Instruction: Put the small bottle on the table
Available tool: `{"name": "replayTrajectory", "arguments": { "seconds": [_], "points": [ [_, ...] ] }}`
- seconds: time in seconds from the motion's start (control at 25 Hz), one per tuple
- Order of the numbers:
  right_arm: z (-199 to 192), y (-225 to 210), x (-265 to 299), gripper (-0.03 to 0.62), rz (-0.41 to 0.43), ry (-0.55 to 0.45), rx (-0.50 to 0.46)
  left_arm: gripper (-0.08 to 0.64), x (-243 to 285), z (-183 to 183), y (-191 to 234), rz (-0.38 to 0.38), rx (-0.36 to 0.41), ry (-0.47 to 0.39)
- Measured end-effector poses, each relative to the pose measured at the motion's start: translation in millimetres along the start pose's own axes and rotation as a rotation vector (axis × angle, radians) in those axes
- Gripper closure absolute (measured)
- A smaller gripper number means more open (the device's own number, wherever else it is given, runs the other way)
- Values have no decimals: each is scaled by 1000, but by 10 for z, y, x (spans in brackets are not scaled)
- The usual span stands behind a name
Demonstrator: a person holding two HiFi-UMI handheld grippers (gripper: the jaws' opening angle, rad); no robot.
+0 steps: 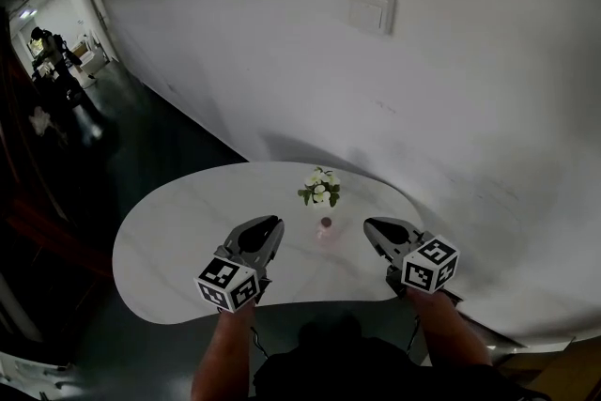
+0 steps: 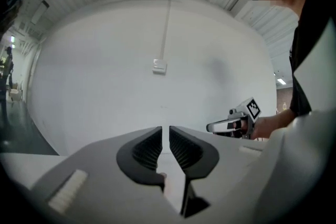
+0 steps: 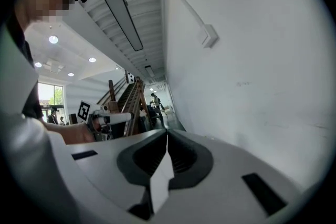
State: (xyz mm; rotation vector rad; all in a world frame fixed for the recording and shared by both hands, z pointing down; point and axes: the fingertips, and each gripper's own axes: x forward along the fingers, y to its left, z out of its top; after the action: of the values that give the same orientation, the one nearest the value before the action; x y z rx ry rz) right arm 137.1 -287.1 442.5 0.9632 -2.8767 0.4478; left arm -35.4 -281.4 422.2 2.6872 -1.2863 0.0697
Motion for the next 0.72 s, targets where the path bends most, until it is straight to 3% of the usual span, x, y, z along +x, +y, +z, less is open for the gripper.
{"name": "replayTrajectory", "arguments": {
  "seconds": [0.16, 0.44, 0.72],
  "points": [
    [55, 78, -33, 581, 2, -9, -68, 523, -30, 98, 38, 37, -8, -31],
    [355, 131, -66, 581, 10, -100, -98, 541, 23, 115, 50, 75, 18, -10],
    [518, 211, -44, 581, 3, -124, -173, 546, 38, 165, 53, 87, 57, 11]
  ]
}}
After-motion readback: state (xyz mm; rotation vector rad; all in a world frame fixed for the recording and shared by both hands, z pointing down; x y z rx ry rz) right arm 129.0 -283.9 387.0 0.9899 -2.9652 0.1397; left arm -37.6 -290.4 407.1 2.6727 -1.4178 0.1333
